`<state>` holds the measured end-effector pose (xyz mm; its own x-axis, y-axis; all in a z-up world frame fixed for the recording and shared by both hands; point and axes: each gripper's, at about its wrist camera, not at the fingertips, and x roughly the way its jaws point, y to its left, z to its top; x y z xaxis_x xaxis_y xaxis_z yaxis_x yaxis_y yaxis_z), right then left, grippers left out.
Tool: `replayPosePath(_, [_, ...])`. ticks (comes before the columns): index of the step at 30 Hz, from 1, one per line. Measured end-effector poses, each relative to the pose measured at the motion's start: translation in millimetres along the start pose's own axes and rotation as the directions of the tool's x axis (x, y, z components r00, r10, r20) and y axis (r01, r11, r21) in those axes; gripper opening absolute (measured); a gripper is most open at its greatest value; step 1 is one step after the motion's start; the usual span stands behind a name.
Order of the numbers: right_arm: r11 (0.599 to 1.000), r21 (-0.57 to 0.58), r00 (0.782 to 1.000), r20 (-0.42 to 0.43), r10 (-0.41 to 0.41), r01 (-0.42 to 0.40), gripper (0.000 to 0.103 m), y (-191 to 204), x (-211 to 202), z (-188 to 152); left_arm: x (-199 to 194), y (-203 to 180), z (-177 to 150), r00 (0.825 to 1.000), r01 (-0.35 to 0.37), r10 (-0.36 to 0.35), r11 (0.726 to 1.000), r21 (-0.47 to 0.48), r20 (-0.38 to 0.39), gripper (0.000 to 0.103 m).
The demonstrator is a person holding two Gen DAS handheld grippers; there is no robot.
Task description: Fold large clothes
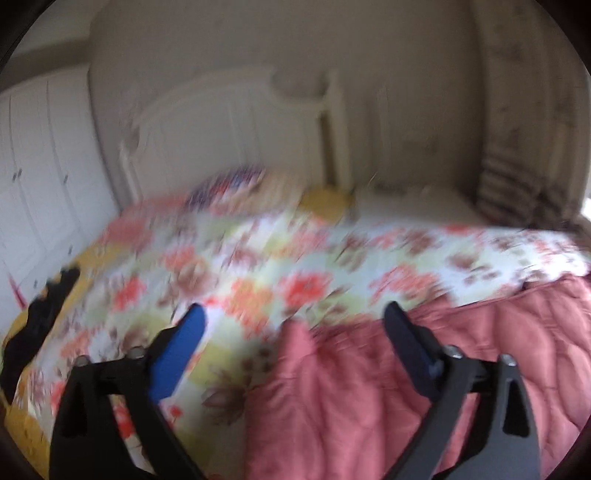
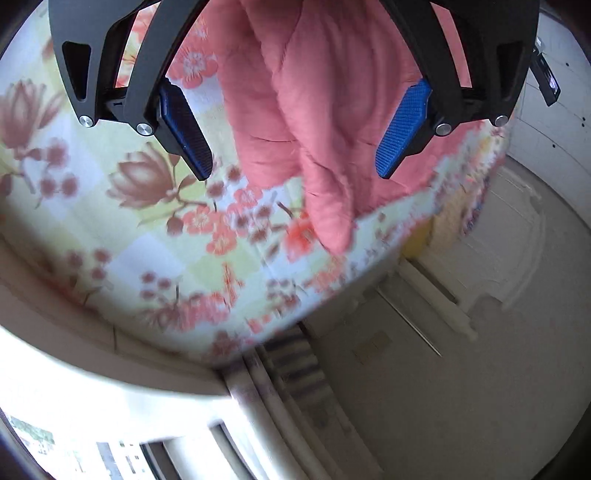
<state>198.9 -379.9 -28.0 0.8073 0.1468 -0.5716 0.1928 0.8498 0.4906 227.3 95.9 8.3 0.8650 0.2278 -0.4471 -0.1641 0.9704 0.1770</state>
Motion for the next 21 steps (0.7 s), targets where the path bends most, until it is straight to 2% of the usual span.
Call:
replayPosePath(2, [0.987,-0.153,0.997,0.036,0.063,-0.057,0.087,34.3,-28.5,-10.2,-18.3,-28.8,-2.7,0.998,-0.013,0.008,0.995,0.096,0.059,0.101])
replayPosePath(3, [0.970,-0.231,0.995,0.043,0.089,-0.077,0.087,51.5,-37.8,-18.6,-19.9,-49.8,-6.1,0.999,-0.015,0.007,0.987,0.163,0.053,0.101])
replayPosePath(4, [0.936,-0.338,0.992,0.042,0.115,-0.095,0.087,75.9,-45.6,-34.3,-14.9,-67.2,-9.6,1.000,0.005,-0.010,0.978,0.208,0.024,0.101])
replayPosePath(6, [0.877,-0.473,0.994,0.023,0.111,-0.087,0.087,109.8,-45.3,-60.4,2.1,-86.4,-16.9,0.999,0.025,-0.013,0.970,0.243,-0.052,0.101])
replayPosePath(7, [0.838,-0.540,0.996,0.006,0.094,-0.076,0.087,129.2,-39.4,-77.5,20.2,-96.3,-24.5,0.992,0.034,-0.002,0.966,0.257,-0.124,0.101])
replayPosePath(9, [0.788,-0.611,0.997,-0.030,0.075,-0.078,0.087,153.8,-24.7,-99.6,49.5,-105.5,-40.9,0.972,0.080,-0.017,0.962,0.262,-0.233,0.101])
replayPosePath(10, [0.773,-0.630,0.997,-0.045,0.062,-0.076,0.087,160.6,-18.3,-106.5,63.8,-103.3,-46.5,0.959,0.116,-0.051,0.968,0.222,-0.280,0.101])
replayPosePath(12, [0.744,-0.666,0.989,-0.135,-0.063,-0.043,0.087,169.4,17.3,-126.0,75.1,-92.8,-43.4,0.941,0.151,-0.096,0.977,0.151,-0.324,0.101])
replayPosePath(13, [0.727,-0.686,0.984,-0.152,-0.091,-0.039,0.088,169.0,31.9,-135.8,80.3,-89.7,-43.0,0.931,0.169,-0.118,0.978,0.122,-0.345,0.101])
replayPosePath(14, [0.727,-0.685,0.986,-0.145,-0.086,-0.037,0.090,165.5,40.0,-137.2,81.8,-89.0,-43.9,0.928,0.173,-0.123,0.978,0.117,-0.351,0.101])
replayPosePath(16, [0.777,-0.627,0.981,-0.180,-0.073,-0.057,0.092,159.2,48.7,-133.2,81.4,-92.0,-45.8,0.932,0.166,-0.113,0.978,0.129,-0.345,0.101])
replayPosePath(19, [0.798,-0.603,0.984,-0.149,-0.099,-0.011,0.090,163.0,34.2,-132.7,81.0,-93.8,-46.6,0.935,0.158,-0.104,0.978,0.136,-0.338,0.101])
replayPosePath(21, [0.797,-0.602,0.994,-0.110,-0.020,-0.051,0.090,168.9,3.7,-142.6,78.0,-91.5,-46.6,0.936,0.157,-0.104,0.978,0.136,-0.337,0.101])
